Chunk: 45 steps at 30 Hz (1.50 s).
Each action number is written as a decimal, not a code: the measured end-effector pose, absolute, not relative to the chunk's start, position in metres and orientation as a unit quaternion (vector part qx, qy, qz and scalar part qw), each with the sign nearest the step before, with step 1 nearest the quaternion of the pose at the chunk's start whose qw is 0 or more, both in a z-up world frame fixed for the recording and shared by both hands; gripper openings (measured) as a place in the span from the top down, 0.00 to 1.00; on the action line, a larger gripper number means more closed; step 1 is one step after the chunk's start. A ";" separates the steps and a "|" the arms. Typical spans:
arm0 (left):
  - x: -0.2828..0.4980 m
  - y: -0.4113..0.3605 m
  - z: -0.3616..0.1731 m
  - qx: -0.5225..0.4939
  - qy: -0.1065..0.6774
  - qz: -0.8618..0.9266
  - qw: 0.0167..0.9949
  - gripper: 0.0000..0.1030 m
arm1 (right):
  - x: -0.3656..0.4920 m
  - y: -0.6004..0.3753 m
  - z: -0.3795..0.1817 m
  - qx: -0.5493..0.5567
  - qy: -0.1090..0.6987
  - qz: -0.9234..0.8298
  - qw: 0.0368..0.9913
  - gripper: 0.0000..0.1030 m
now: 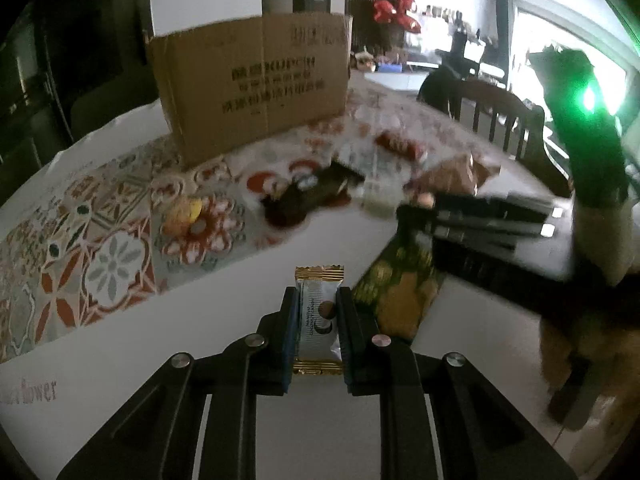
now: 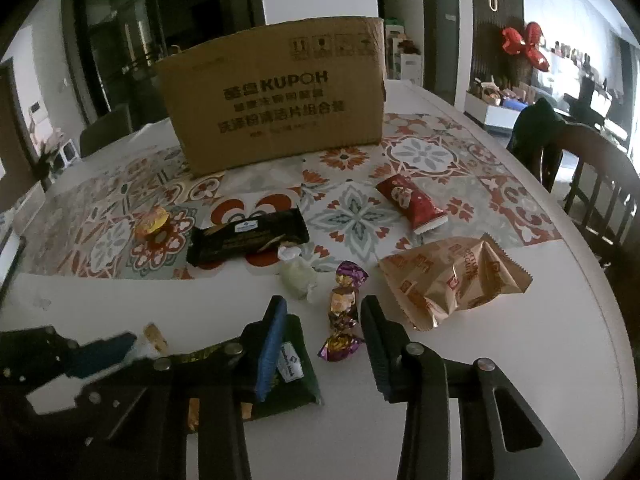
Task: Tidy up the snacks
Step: 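Grasp a purple-wrapped candy with the right tool while the left tool lifts the cookie packet, then carry the cookie packet and purple candy with both tools over the box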
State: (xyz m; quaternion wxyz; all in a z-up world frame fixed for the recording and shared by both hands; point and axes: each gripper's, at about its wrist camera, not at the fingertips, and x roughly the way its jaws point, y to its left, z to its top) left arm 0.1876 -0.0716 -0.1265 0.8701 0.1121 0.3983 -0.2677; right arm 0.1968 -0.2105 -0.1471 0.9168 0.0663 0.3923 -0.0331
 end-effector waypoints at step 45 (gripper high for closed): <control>0.230 -0.061 -0.009 0.036 0.302 -0.221 0.926 0.81 | 0.197 -0.206 -0.045 0.088 0.290 0.033 0.952 0.83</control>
